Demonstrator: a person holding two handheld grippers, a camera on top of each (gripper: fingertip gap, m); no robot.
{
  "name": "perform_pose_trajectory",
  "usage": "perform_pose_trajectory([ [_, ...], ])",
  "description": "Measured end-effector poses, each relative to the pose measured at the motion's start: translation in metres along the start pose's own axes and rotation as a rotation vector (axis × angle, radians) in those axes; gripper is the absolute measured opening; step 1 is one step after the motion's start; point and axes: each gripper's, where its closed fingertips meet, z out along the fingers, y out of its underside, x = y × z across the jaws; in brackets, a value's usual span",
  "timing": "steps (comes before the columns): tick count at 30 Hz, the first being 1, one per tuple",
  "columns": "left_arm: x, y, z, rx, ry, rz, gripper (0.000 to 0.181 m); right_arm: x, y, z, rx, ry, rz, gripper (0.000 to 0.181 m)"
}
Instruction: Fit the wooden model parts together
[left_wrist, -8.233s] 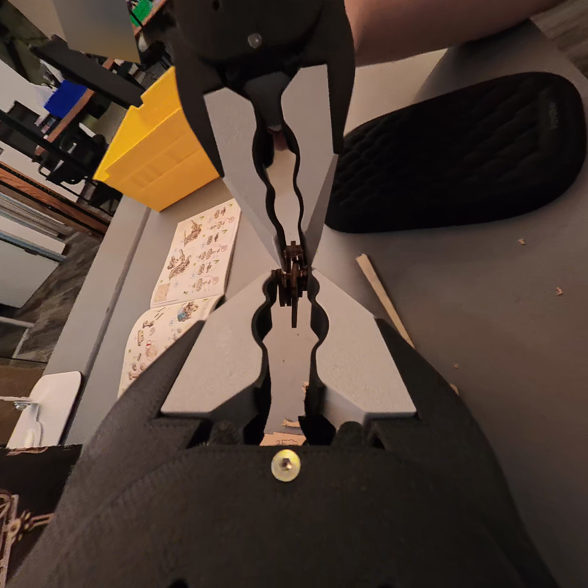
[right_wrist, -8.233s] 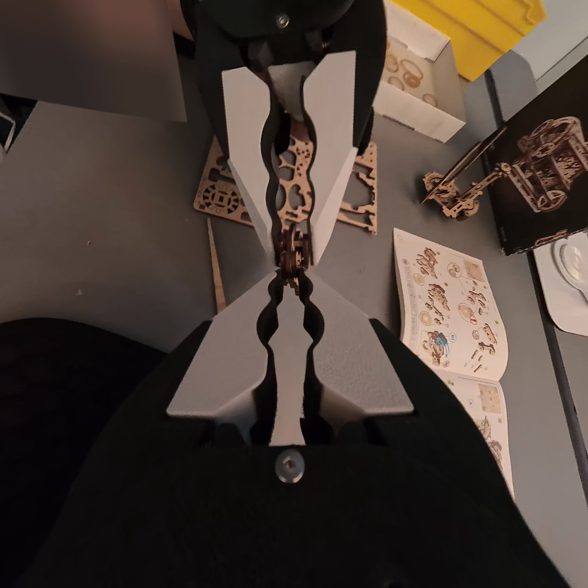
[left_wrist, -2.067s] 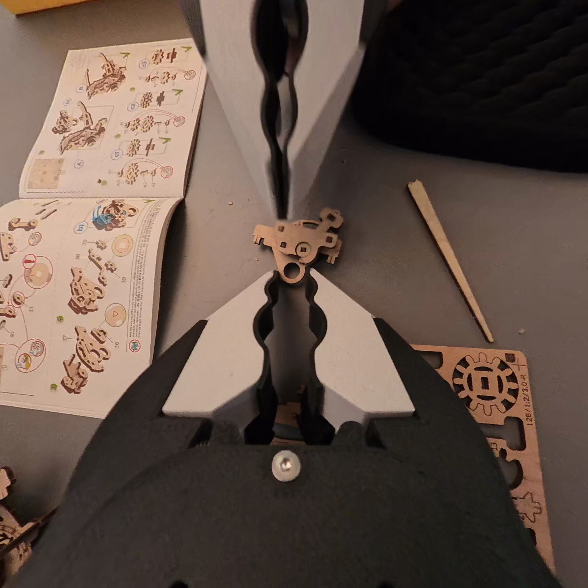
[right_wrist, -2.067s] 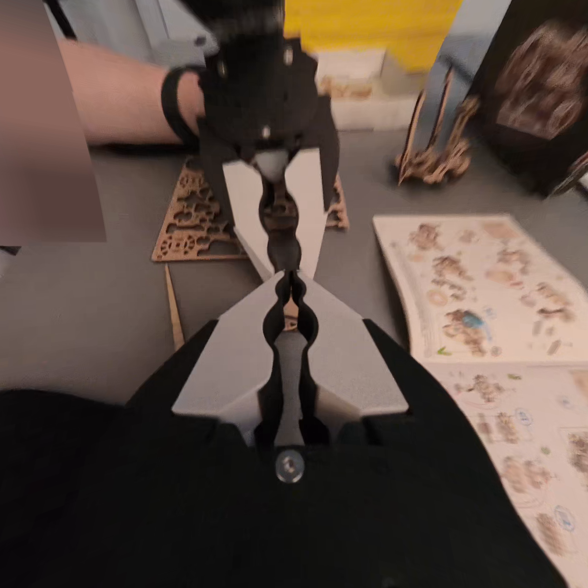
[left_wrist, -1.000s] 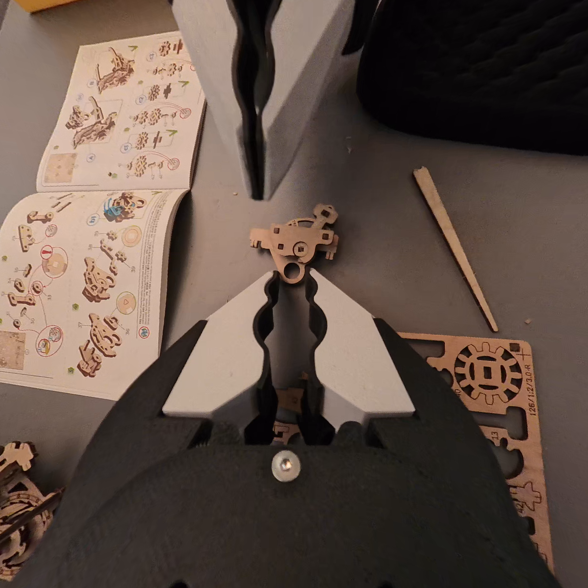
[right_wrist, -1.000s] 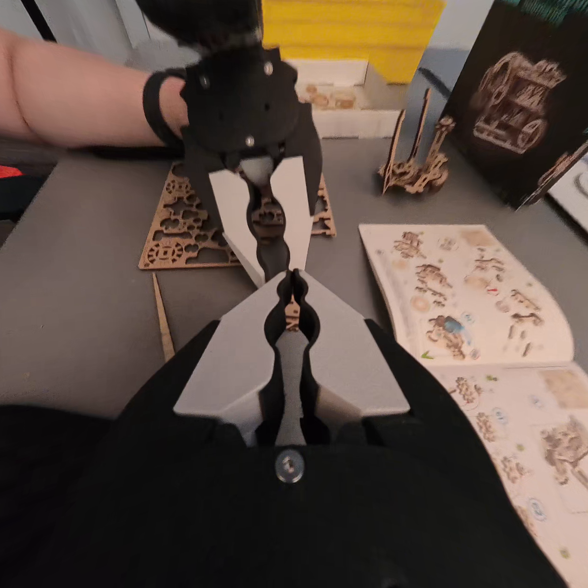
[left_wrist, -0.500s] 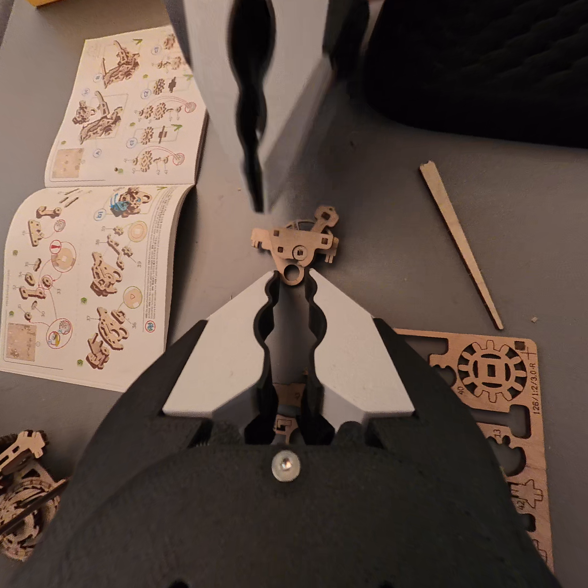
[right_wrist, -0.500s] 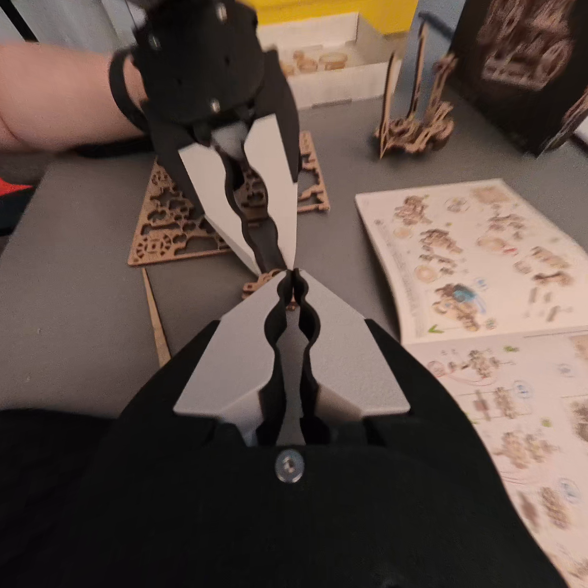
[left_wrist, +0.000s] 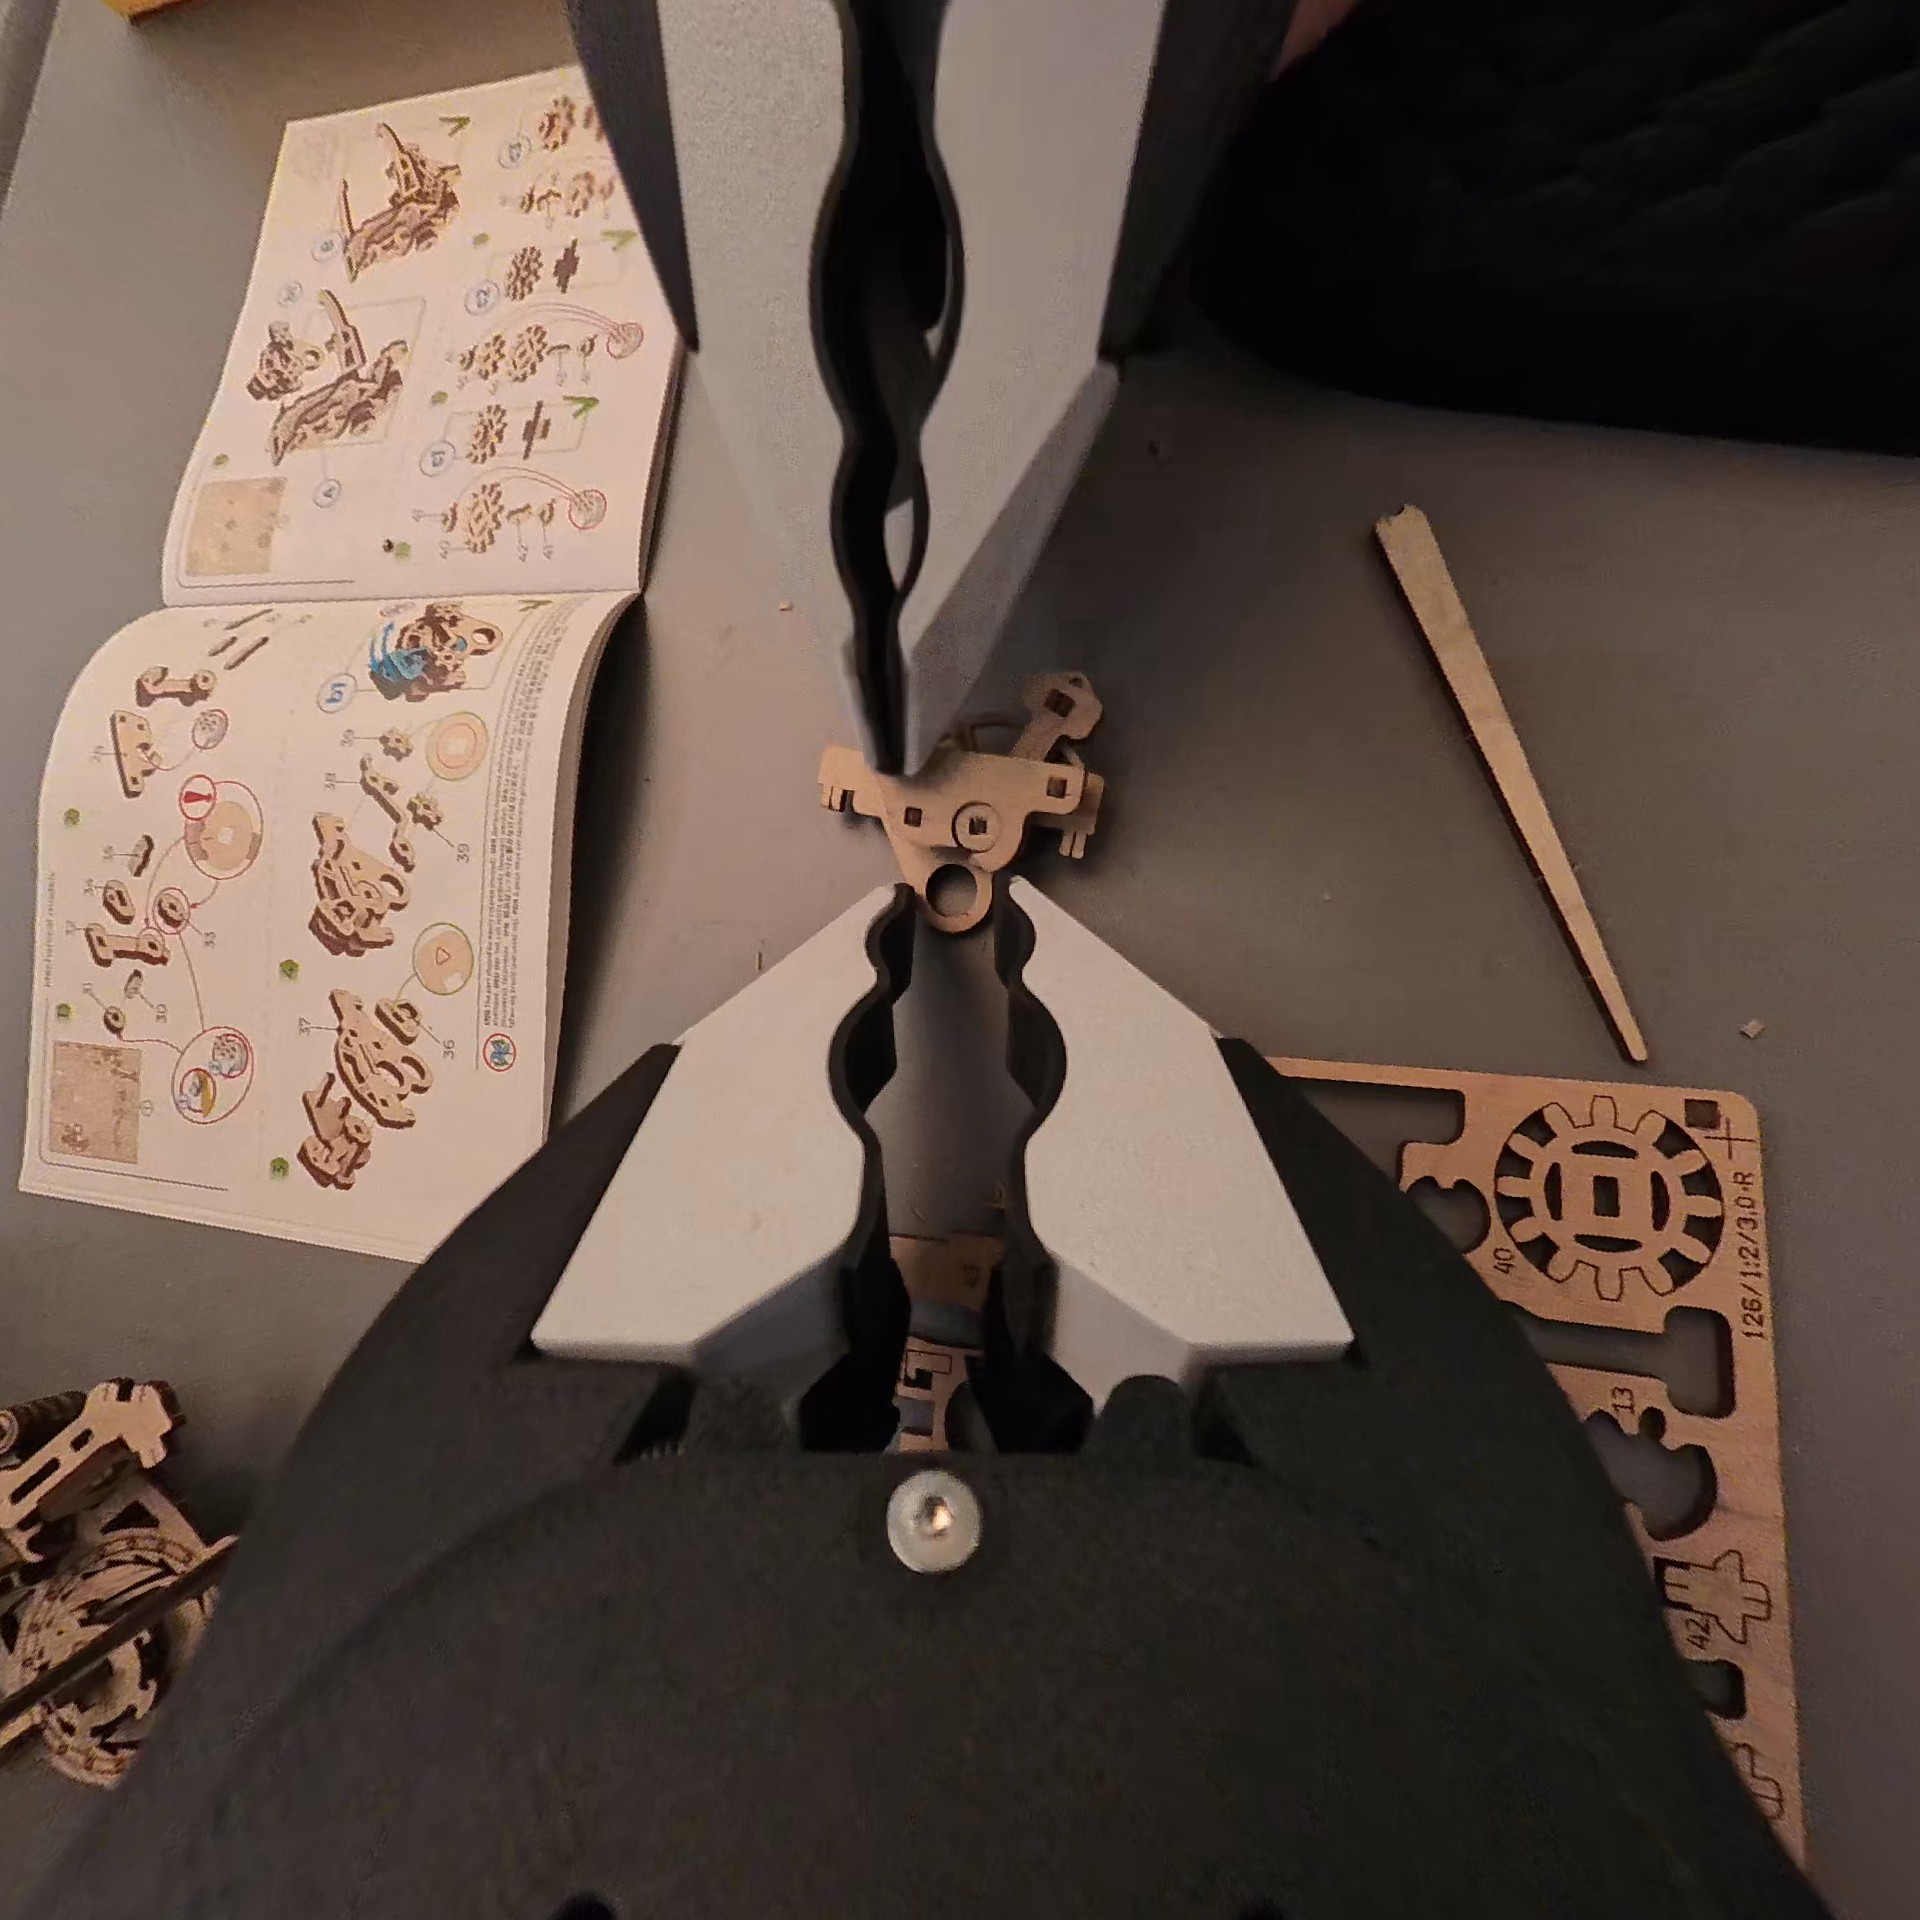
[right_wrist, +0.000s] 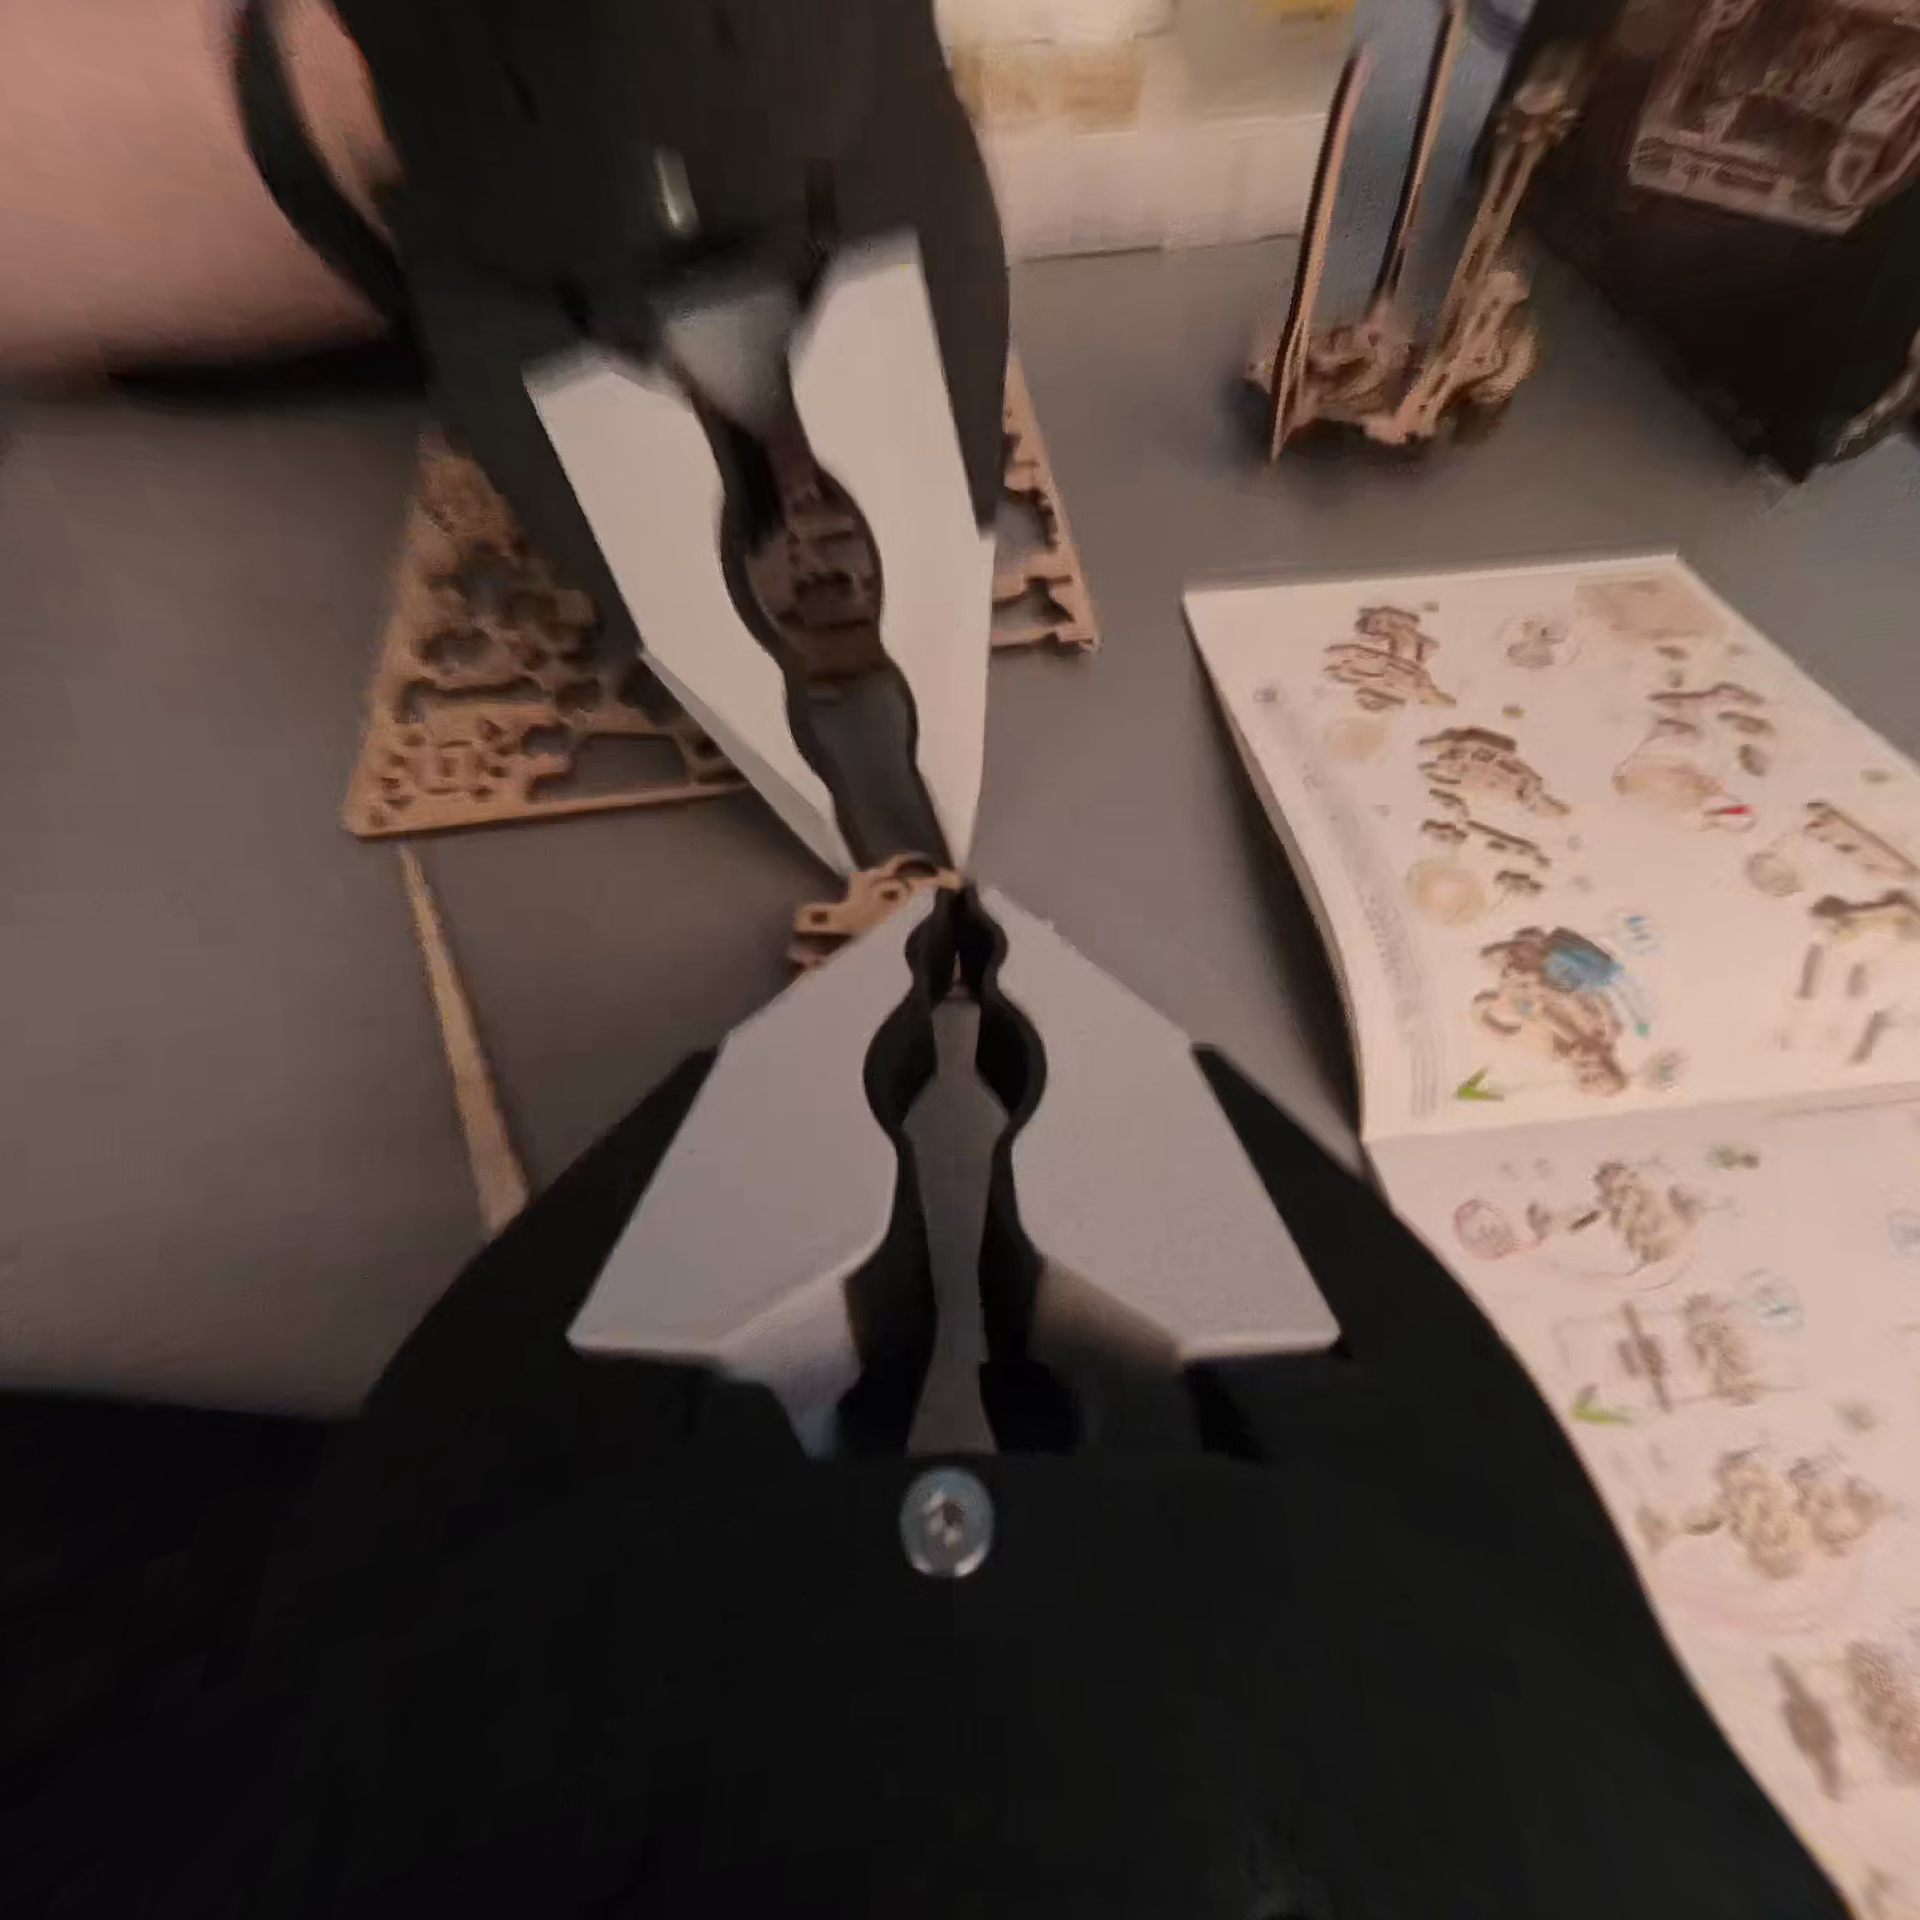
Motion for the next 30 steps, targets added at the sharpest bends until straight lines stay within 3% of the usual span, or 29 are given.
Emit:
perform_pose_trajectory([
  [3, -0.001, 0.001, 0.0, -0.002, -0.008, -0.003, 0.013, 0.006, -0.023, -0.018, 0.077, 0.077, -0.078, 0.0],
  [5, -0.002, 0.001, -0.001, -0.006, -0.011, -0.001, 0.013, 0.001, 0.011, 0.0, -0.066, 0.003, 0.014, 0.004],
  [6, -0.004, 0.002, -0.002, -0.008, -0.023, -0.003, 0.013, 0.005, -0.005, -0.007, 0.019, 0.009, 0.057, 0.0],
  [8, -0.005, 0.003, -0.003, -0.008, -0.025, -0.005, 0.013, 0.011, -0.026, -0.021, 0.092, 0.103, -0.068, 0.0],
  [10, -0.004, 0.003, -0.002, -0.013, -0.027, 0.003, 0.013, 0.003, 0.003, -0.002, -0.04, 0.026, -0.009, 0.0],
  [14, -0.004, 0.002, -0.003, -0.019, -0.036, 0.016, 0.013, 0.007, -0.026, -0.014, 0.085, 0.074, -0.044, 0.0],
  [16, -0.003, 0.002, -0.002, -0.023, -0.037, 0.022, 0.013, 0.002, 0.002, 0.004, -0.034, 0.001, 0.04, 0.0],
  [19, -0.003, 0.003, -0.002, -0.029, -0.042, 0.023, 0.013, 0.008, -0.02, -0.012, 0.057, 0.067, -0.028, 0.0],
  [21, -0.003, 0.004, -0.003, -0.03, -0.04, 0.018, 0.013, 0.005, 0.004, 0.0, -0.048, 0.026, 0.019, 0.0],
  [22, -0.005, 0.004, -0.004, -0.028, -0.046, 0.012, 0.013, 0.005, -0.006, -0.005, 0.006, 0.005, 0.072, 0.0],
  [25, -0.003, 0.005, -0.005, -0.016, -0.033, -0.005, 0.013, -0.021, -0.044, -0.024, 0.171, -0.038, -0.068, 0.0],
  [26, -0.003, 0.005, -0.004, -0.014, -0.031, -0.005, 0.013, -0.024, -0.044, -0.023, 0.161, -0.028, -0.1, 0.0],
  [28, -0.003, 0.004, -0.004, -0.012, -0.031, -0.006, 0.013, -0.026, 0.006, 0.001, -0.072, -0.097, -0.049, 0.008],
  [30, -0.002, 0.003, -0.004, -0.011, -0.023, -0.004, 0.002, -0.025, -0.019, -0.007, 0.033, -0.115, -0.004, 0.0],
])
